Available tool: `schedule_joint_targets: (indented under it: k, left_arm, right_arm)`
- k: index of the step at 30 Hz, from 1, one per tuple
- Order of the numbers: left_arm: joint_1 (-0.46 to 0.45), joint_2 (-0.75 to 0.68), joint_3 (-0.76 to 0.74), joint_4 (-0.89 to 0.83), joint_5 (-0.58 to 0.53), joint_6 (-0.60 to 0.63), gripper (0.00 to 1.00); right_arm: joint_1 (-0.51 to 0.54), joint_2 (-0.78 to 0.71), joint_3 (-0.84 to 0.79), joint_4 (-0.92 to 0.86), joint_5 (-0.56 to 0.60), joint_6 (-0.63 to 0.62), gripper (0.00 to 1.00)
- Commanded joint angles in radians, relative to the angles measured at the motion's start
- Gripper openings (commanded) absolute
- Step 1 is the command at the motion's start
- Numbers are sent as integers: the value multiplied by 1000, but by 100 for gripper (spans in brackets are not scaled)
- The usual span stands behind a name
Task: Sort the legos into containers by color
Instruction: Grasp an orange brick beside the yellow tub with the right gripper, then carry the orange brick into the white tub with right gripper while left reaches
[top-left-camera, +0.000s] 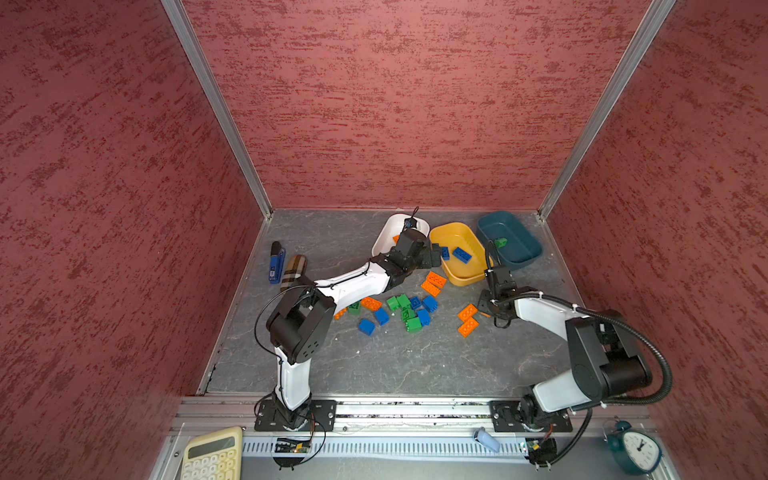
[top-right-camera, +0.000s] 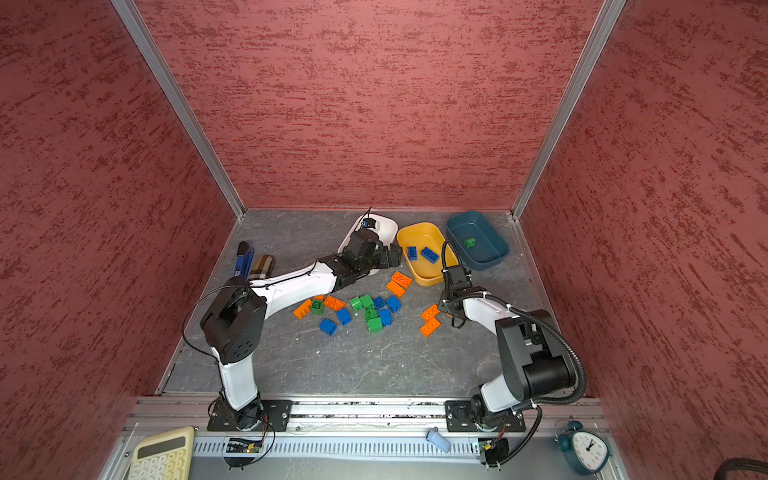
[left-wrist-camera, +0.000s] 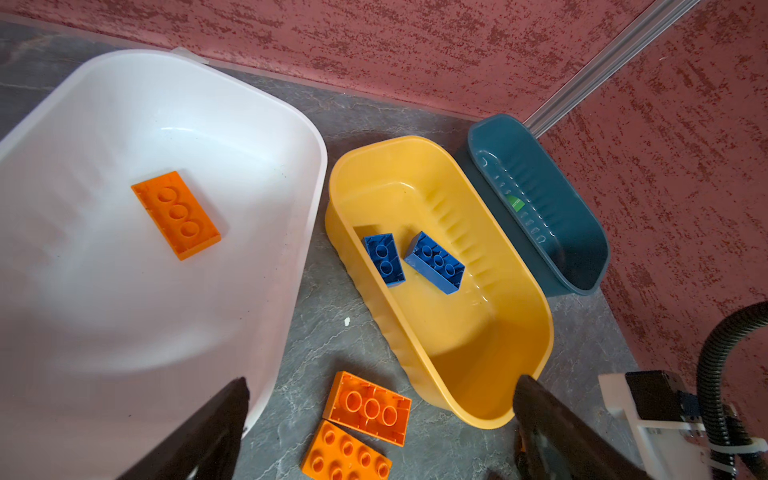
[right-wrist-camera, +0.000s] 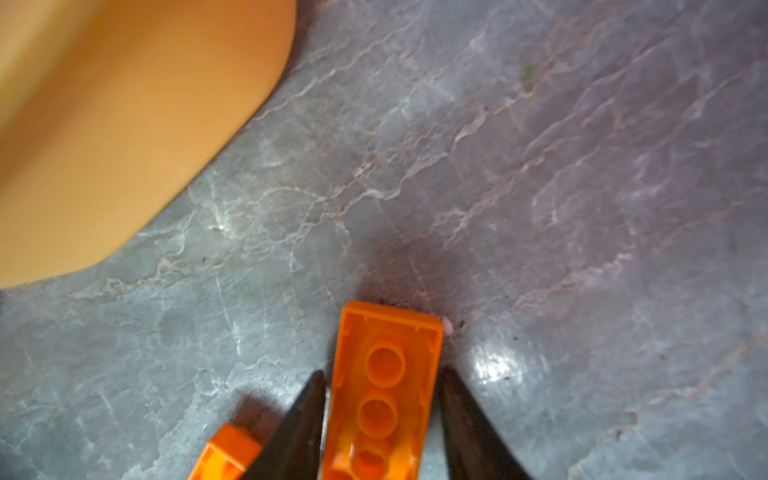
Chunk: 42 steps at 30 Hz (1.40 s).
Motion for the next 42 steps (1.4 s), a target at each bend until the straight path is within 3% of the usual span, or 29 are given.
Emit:
schedule_joint_targets:
  k: [1, 9, 13, 17, 25, 27, 30, 35, 42]
  left_arm:
    - [3, -48, -13, 18, -17, 21, 99]
    - [-1, -72, -47, 80, 54, 95, 100]
    - [7, -110, -69, 95, 95, 170, 100]
    - [27, -181, -139, 124, 132, 225, 100]
    - [97, -316, -284, 136, 228, 205, 99]
    - [133, -345, -314, 126, 305, 195, 100]
    - [179, -389, -366, 109, 348, 174, 99]
    - [202, -444, -396, -28, 205, 173, 100]
    - [236, -457, -413, -199, 52, 103, 100]
  right_arm:
    - [9, -1, -12, -64, -27, -23, 35]
    - [23, -197, -17, -23, 6, -56, 27]
    - [24, -296, 12, 42, -87, -131, 27]
    - [24, -325, 21, 216, -251, -189, 27]
    - [26, -123, 109, 605, -480, -78, 27]
    - [29, -54, 139, 702, -522, -28, 27]
    - [40, 52, 219, 729, -554, -18, 27]
    - [72, 192, 353, 743, -606, -37, 28]
    - [133, 390, 554, 725, -581, -71, 29]
